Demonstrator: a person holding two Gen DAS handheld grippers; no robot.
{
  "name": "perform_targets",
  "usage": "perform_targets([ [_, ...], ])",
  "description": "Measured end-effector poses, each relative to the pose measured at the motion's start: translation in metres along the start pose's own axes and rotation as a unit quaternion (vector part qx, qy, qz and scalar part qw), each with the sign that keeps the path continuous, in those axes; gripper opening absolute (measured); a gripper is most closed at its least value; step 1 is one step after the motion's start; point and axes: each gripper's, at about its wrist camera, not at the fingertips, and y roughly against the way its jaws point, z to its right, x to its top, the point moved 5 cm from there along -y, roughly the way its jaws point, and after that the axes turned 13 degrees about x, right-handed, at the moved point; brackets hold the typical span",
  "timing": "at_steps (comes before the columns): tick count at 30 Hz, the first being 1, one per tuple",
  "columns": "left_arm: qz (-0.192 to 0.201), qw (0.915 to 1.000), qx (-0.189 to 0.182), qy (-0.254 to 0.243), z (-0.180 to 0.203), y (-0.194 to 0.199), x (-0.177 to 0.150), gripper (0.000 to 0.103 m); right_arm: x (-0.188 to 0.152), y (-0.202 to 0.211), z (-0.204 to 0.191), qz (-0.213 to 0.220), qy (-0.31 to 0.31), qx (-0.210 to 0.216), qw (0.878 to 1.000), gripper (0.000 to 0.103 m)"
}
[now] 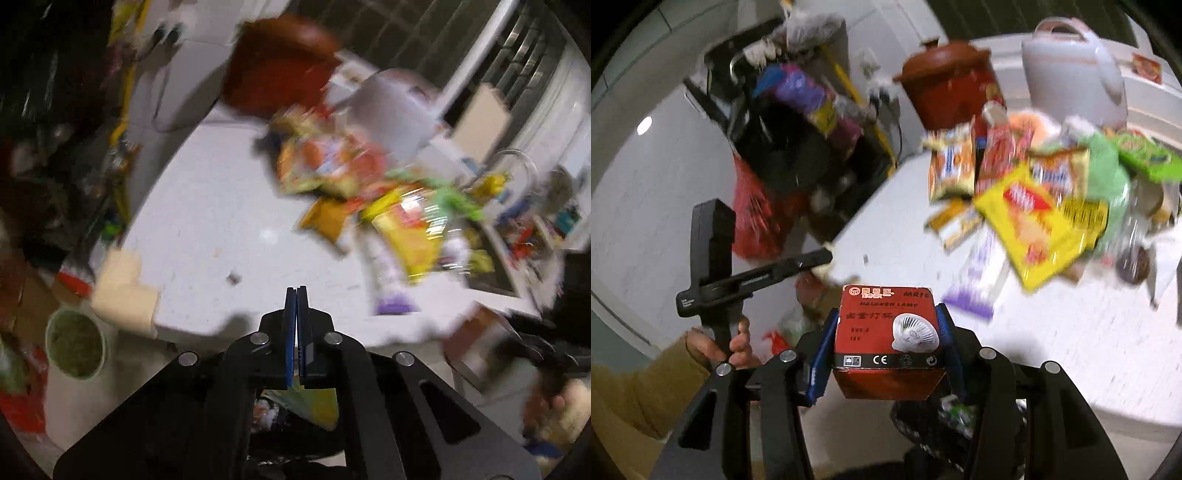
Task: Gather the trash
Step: 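Carry the red box and yellow packet down into the trash bag and release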
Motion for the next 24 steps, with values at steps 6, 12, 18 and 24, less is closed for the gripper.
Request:
perform_targets([
  [6,0.053,0.9972,-0.049,-0.016,0.019,0.0,0.025,0.0,-0.013,-0.008,-0.001,0.001,-0.011,-0.004,1.0,0.05],
  [12,0.08,0.9902,-0.104,-0.047,0.031,0.075,0.02,0.0,-0.01,0.013,-0.005,0.005,0.017,-0.027,0.999,0.05],
  [18,0.094,0.9893,-0.048,-0.1,0.059,0.04,0.039,0.077,-0.023,0.021,0.012,0.005,-0.023,-0.038,0.999,0.05],
  [24,0.069,0.9802,0.011,-0.185,0.084,-0.052,0.065,0.078,-0.027,0.03,0.013,0.02,-0.032,-0.044,0.998,0.05],
])
